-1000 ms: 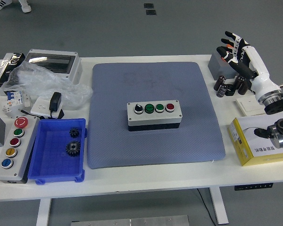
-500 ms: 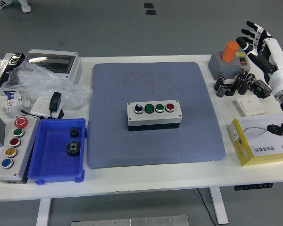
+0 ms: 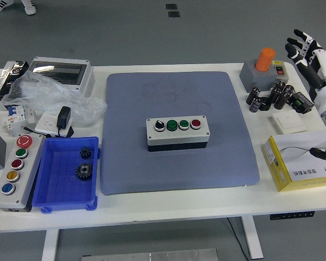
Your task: Pick up the button,place it on the desk,press the button,press the button
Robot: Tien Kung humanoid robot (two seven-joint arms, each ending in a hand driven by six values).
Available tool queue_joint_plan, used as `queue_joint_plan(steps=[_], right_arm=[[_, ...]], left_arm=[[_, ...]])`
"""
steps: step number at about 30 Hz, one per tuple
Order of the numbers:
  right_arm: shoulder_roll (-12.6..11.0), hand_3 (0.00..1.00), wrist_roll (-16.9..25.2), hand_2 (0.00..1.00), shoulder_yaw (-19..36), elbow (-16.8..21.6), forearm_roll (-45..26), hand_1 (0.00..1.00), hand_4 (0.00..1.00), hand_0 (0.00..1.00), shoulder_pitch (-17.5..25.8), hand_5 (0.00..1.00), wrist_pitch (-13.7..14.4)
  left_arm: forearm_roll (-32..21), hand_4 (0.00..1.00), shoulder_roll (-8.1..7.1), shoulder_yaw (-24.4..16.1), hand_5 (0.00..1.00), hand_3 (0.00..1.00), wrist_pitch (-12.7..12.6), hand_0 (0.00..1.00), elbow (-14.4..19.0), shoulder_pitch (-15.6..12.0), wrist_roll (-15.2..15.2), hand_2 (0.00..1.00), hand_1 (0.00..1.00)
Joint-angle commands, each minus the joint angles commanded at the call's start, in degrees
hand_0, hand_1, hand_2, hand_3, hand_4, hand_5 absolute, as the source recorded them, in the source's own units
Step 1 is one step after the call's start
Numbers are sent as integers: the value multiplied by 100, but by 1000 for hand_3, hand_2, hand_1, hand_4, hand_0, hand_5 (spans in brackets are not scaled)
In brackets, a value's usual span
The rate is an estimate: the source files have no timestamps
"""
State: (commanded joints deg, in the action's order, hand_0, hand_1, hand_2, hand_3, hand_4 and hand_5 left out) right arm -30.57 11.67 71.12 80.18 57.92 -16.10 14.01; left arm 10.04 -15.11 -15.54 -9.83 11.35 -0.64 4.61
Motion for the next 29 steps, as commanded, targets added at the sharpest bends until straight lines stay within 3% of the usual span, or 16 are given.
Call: queue_joint_plan(steps=[14,29], right_arm=[[-11,881,113,836,-149,-147,-432,810,998,832,-120,759,-201],[-22,872,118,830,-193,-190,-481,806,998,830,-166,770,-231]], left_arm=[[-59,611,17,48,368,641,24,666,3,6,23,617,695],[-76,617,38,72,352,644,46,666,1,-6,47,616,695]])
